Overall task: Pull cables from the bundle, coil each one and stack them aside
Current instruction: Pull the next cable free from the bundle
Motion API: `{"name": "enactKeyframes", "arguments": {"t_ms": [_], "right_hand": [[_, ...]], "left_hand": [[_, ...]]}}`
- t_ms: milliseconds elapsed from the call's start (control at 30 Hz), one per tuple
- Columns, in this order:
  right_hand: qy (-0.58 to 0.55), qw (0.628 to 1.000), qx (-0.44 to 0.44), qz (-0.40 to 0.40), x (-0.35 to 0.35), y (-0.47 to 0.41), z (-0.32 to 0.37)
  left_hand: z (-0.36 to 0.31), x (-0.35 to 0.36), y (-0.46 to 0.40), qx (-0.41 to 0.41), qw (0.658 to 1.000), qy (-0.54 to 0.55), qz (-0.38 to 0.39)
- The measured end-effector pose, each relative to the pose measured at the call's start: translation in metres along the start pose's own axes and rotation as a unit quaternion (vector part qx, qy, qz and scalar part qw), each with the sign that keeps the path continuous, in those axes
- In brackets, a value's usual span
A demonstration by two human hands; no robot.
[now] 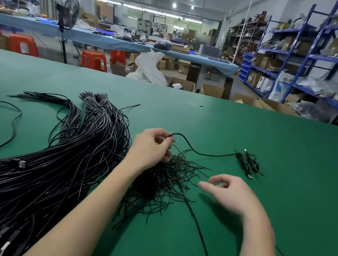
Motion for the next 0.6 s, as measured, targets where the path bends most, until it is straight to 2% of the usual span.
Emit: {"name": "enactKeyframes", "arguments": {"t_ms": [67,167,233,367,500,600], "right_hand": [[0.036,0.995,-0.005,0.088,0.004,0.005,0.0],[0.032,0.988,-0.037,0.146,0.012,0.009,0.004],[0.04,0.987,-0.043,0.153,0.018,0.009,0.009],[0.074,0.99,-0.037,0.11,0.029,0.005,0.017],[0.097,0.991,-0.042,0.086,0.034,0.003,0.02],[0.008,0.997,-0.051,0.059,0.033,0.001,0.018]], "left_hand": [[0.003,0.001,-0.001,-0.005,0.999,0.033,0.001],[0.004,0.003,-0.002,0.014,0.998,0.055,-0.007],[0.002,0.003,-0.001,0.026,0.996,0.086,-0.001],[-0.003,0.005,0.002,0.061,0.991,0.111,0.037],[-0.007,0.006,0.005,0.115,0.991,0.021,0.058],[-0.006,0.004,0.006,0.167,0.965,-0.192,0.065]]}}
Point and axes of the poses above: each hand's wrist, its own y-axis away from the middle knuckle, its own x-axis out of the palm, z = x × y, the point moved 2 cm from there along -y, towards the middle knuckle, and after that the axes turned 4 degrees about -x, right-handed, at the moved point
